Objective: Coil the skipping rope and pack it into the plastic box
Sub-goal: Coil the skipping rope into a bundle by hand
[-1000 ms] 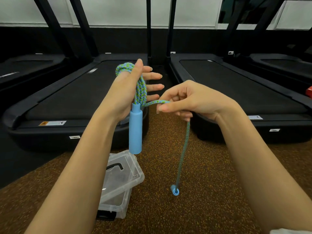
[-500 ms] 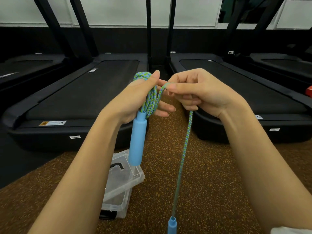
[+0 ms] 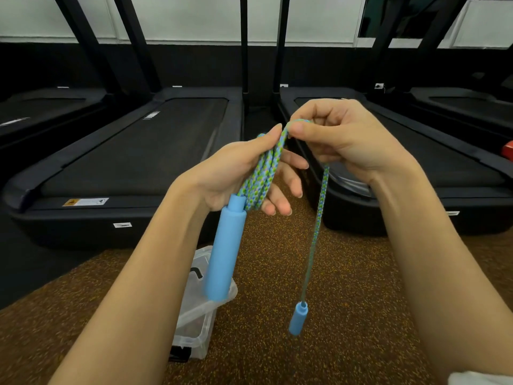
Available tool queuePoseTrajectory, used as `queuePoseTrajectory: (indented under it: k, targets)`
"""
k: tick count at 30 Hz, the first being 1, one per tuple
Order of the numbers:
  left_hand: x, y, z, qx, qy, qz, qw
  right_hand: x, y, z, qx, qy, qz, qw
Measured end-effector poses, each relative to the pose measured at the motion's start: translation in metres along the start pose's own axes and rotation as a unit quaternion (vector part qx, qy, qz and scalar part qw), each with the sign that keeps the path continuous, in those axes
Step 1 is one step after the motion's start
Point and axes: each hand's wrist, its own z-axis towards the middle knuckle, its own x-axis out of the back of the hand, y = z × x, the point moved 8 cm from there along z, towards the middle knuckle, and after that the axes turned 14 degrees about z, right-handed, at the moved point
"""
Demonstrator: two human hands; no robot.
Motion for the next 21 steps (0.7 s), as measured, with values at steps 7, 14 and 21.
queuePoseTrajectory:
  k: [7,14,21]
  targets:
    - [-0.014,0.006,0.003,-0.044,-0.068,-0.060,0.995,0.000,0.010,0.001,0.016,-0.002,0.073,0.997]
    - [-0.020,0.012,0.005,-0.091,-0.110,-0.134,0.981,-0.001,0.020,0.006,0.024,-0.008,0.132,0.991]
    - [-0.029,0.028,-0.001,-0.142,-0.238,-0.237,0.931,-0.011,0.046,0.006,-0.051,0.018,0.135,0.989]
